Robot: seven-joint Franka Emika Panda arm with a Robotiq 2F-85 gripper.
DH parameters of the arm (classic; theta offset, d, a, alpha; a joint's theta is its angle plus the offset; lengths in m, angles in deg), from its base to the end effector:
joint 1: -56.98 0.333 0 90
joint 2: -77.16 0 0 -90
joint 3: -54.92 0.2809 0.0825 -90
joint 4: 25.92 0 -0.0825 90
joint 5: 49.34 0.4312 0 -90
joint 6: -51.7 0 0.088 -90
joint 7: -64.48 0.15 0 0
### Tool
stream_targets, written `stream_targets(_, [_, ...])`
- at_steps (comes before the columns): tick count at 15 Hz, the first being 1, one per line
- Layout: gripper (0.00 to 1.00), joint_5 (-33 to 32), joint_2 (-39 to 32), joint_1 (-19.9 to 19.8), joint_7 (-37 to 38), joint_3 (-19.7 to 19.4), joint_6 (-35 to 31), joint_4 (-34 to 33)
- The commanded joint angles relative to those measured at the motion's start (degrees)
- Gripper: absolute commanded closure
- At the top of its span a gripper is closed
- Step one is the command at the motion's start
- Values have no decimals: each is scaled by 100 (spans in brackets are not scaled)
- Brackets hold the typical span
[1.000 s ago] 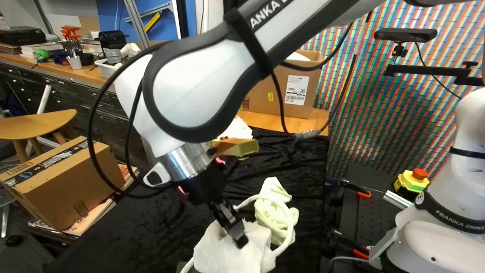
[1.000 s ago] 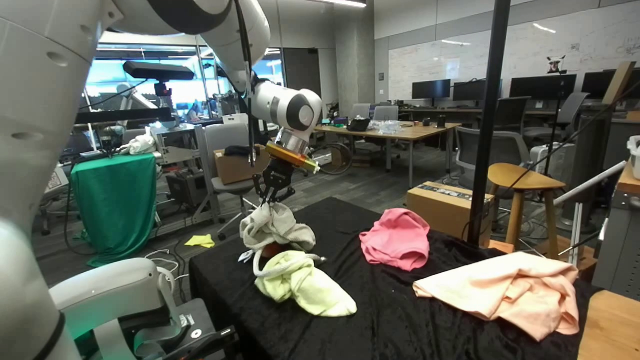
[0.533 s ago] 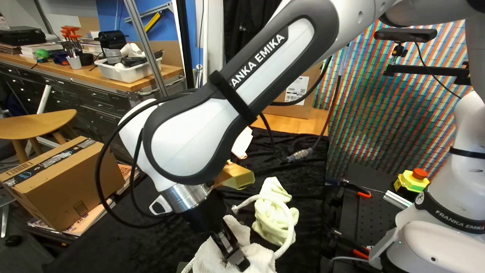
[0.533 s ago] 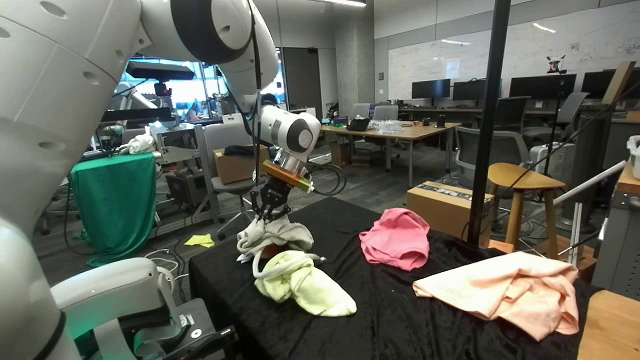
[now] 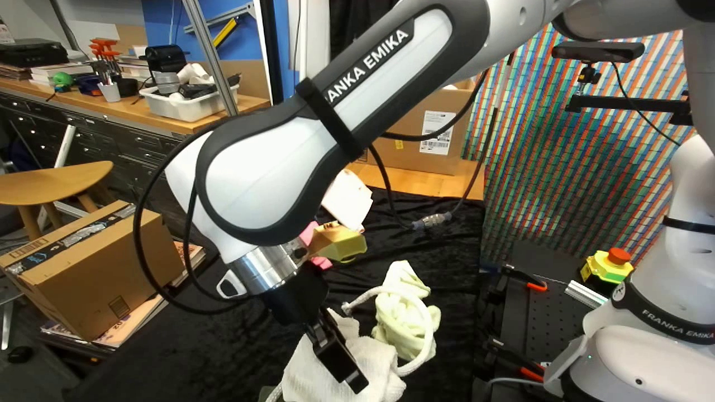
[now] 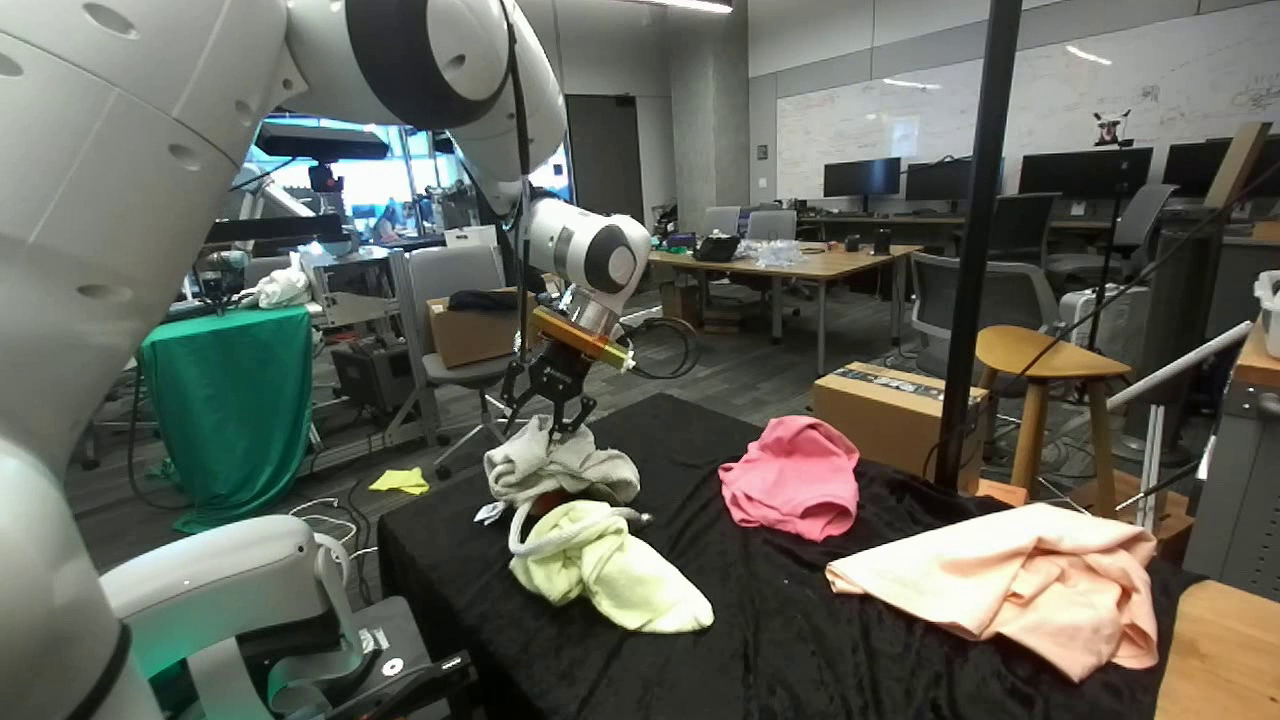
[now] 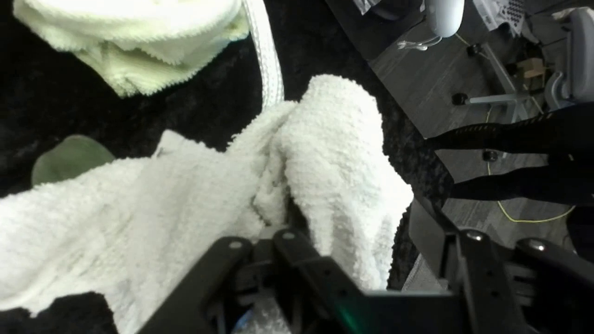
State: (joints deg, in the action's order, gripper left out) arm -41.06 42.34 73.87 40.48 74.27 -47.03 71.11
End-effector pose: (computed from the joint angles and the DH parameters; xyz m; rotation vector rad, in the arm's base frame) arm 0.4747 0.3756 0.1410 -2.4230 -1.3015 0.8241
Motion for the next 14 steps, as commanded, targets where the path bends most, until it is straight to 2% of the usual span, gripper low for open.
stream_targets(1, [8, 77, 195, -121, 130, -22, 651, -200])
stream_targets(2, [0, 88, 208, -145, 138, -36, 801, -264])
stream_targets(5, [0, 88, 286, -208, 184, -84, 1005, -388])
stream_targets(8, [0, 57, 423, -304, 192, -182, 936, -372])
stream_targets(14, [0, 57, 1379, -764, 3, -492, 170, 565])
